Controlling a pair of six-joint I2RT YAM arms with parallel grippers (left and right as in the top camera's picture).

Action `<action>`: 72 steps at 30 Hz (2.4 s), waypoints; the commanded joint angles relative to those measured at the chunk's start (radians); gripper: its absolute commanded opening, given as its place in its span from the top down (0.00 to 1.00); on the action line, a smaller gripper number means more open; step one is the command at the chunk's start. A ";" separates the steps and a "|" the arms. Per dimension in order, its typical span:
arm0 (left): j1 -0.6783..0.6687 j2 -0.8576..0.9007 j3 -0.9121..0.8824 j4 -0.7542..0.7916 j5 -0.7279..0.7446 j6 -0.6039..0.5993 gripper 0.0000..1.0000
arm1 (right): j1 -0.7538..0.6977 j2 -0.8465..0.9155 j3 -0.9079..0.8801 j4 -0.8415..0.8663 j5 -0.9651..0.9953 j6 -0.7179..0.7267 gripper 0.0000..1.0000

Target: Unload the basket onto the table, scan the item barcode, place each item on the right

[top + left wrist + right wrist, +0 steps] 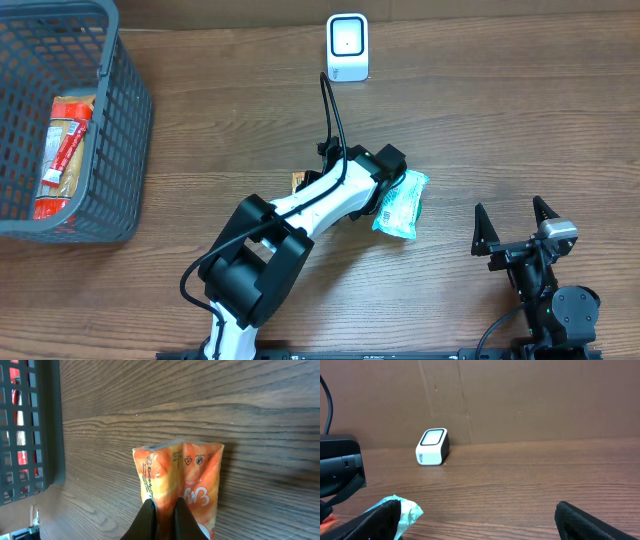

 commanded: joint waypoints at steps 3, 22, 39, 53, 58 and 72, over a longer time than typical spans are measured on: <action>-0.027 0.013 -0.005 0.013 -0.040 -0.025 0.96 | -0.006 -0.008 -0.011 0.003 -0.002 -0.004 0.00; -0.030 0.013 -0.005 0.065 0.028 -0.018 0.96 | -0.006 -0.008 -0.011 0.003 -0.002 -0.004 0.00; -0.029 0.055 -0.006 0.063 -0.005 0.055 0.96 | -0.006 -0.008 -0.011 0.003 -0.002 -0.004 0.00; -0.030 0.067 0.040 0.030 0.039 0.055 0.73 | -0.006 -0.008 -0.011 0.003 -0.002 -0.004 0.00; -0.030 0.067 0.066 0.016 0.056 0.055 0.73 | -0.006 -0.008 -0.011 0.003 -0.003 -0.004 0.00; -0.029 0.067 0.101 0.001 0.162 0.056 0.80 | -0.006 -0.008 -0.011 0.003 -0.002 -0.004 0.00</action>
